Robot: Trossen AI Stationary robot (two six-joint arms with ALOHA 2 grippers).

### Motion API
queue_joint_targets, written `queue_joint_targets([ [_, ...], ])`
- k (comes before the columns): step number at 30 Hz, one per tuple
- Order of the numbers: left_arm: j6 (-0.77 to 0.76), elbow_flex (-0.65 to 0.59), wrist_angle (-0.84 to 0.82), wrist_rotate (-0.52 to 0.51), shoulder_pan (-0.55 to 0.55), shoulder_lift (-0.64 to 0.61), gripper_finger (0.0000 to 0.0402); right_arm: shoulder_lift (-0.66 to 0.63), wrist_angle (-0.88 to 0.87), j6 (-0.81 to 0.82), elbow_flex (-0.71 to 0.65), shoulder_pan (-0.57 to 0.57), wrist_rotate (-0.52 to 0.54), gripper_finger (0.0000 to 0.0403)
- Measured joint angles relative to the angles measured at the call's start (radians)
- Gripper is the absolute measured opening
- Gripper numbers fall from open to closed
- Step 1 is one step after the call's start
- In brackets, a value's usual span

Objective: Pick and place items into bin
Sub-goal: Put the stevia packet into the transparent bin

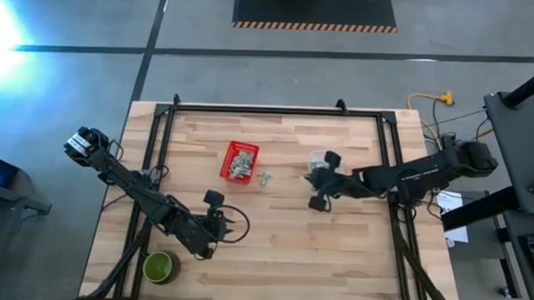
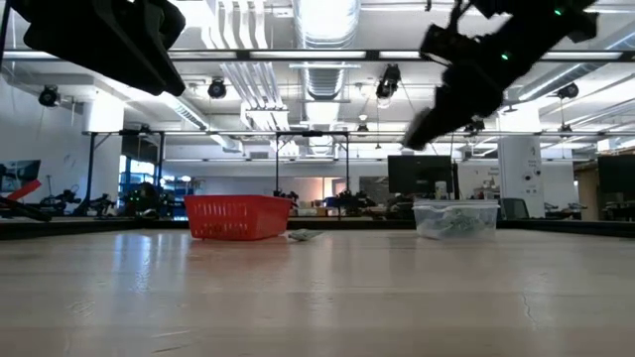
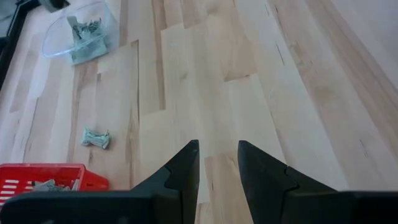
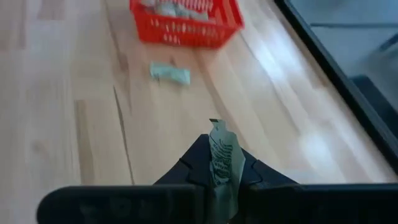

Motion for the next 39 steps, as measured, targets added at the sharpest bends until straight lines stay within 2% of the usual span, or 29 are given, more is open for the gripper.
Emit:
queue_joint_targets([
  [6, -0.05, -0.001, 0.008, 0.001, 0.0, 0.0, 0.0093, -0.04, 0.03, 0.064, -0.129, -0.005, 0.03, 0.0013],
  [10, -0.077, -0.004, 0.01, 0.001, 0.0, 0.0, 0.0093, -0.049, 0.031, 0.102, -0.168, -0.016, 0.042, 0.0013],
  [25, -0.08, -0.015, 0.078, 0.001, 0.0, 0.0, 0.0093, -0.052, 0.028, 0.148, -0.184, -0.02, 0.052, 0.0013],
  [32, -0.079, -0.016, 0.076, 0.001, 0.0, 0.0, 0.0093, -0.052, -0.032, 0.195, -0.187, -0.035, 0.103, 0.0014],
  [35, -0.079, -0.016, 0.077, 0.001, 0.0, 0.0, 0.0093, -0.052, -0.031, 0.193, -0.188, -0.035, 0.104, 0.0029],
  [39, -0.071, -0.016, 0.076, 0.001, 0.0, 0.0, 0.0093, -0.052, -0.031, 0.193, -0.189, -0.035, 0.106, 0.0069],
])
